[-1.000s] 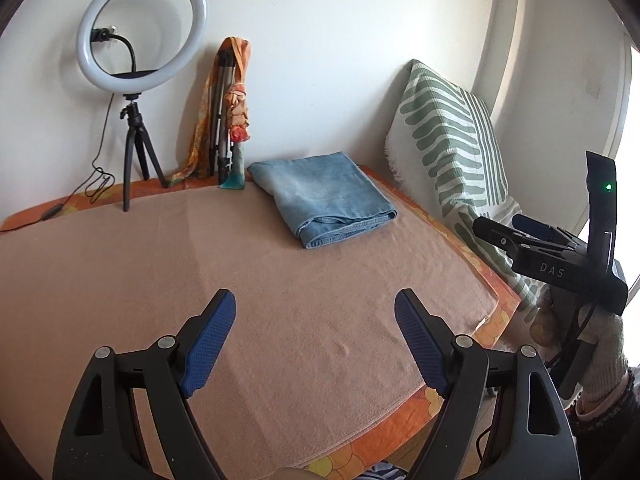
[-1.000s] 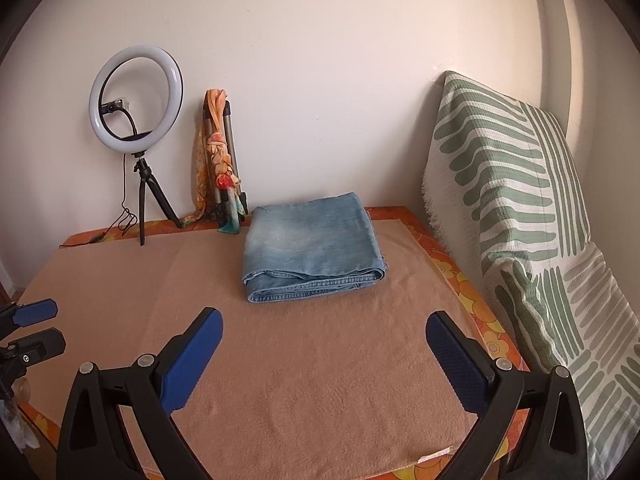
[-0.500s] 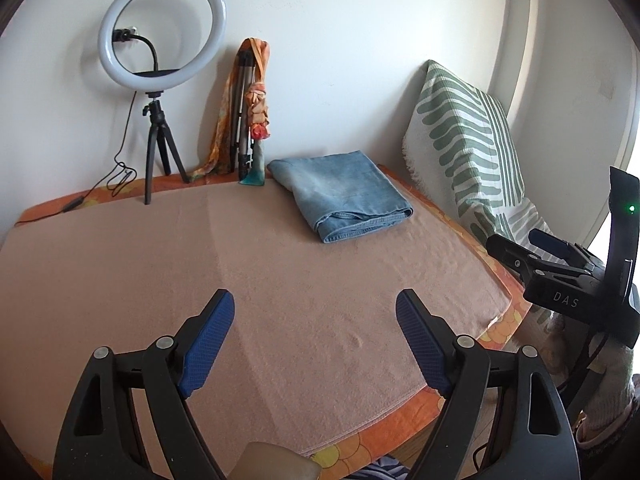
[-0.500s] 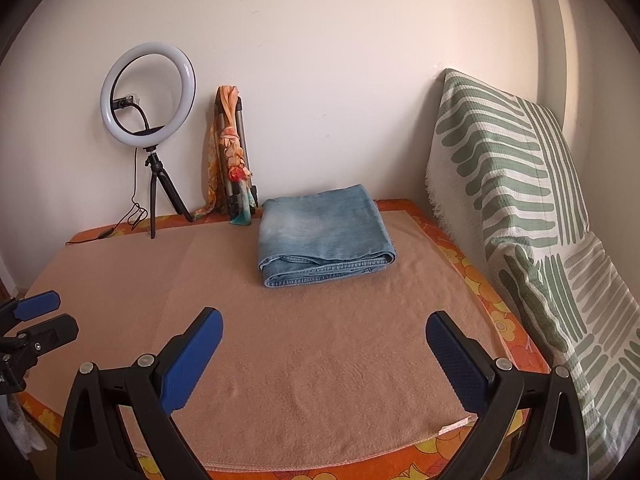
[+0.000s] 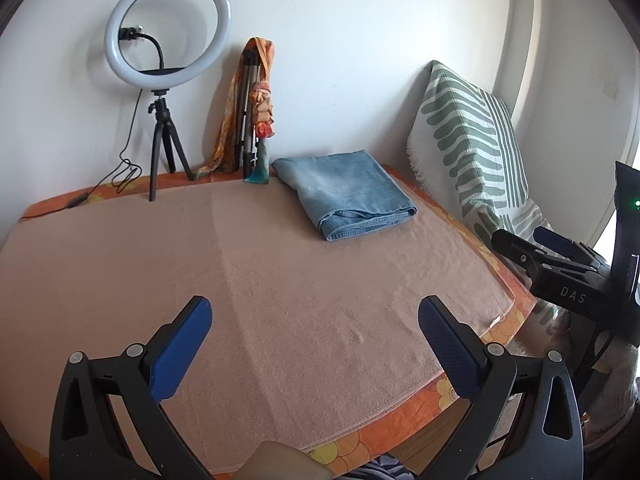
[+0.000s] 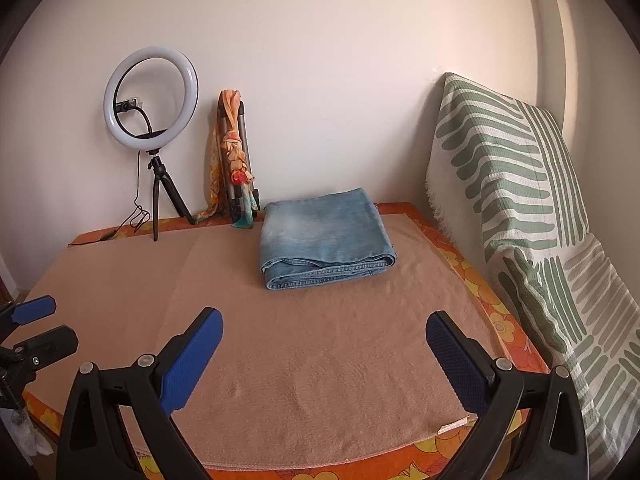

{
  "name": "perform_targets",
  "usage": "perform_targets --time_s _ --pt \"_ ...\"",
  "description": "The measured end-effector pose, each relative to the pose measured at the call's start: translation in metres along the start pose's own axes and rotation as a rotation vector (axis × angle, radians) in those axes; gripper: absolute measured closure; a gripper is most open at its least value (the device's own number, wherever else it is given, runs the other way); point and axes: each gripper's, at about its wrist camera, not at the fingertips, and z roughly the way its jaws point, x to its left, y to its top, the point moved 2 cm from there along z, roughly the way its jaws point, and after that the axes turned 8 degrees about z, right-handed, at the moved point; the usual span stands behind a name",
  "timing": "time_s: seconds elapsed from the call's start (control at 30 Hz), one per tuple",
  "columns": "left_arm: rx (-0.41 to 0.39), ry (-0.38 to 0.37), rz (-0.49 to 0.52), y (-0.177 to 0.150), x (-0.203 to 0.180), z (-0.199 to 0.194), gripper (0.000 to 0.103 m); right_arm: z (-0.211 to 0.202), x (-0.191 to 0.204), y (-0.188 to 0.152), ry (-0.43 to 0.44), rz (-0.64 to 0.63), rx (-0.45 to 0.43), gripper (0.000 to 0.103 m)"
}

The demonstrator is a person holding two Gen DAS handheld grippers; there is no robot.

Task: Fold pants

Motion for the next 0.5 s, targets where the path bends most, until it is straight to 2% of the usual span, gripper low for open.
perform_targets --time_s 0.27,0.5 --pt "-0.016 0.038 0.021 -0.0027 0.0005 -0.0045 0.0 0.001 0.0039 -0.003 0.005 -0.006 0.01 0.0" --pt "-0.022 0.011 0.044 -0.0052 -0.004 -0.0039 0.001 0.0031 0.0053 -0.0049 0.013 -0.007 0.019 0.0"
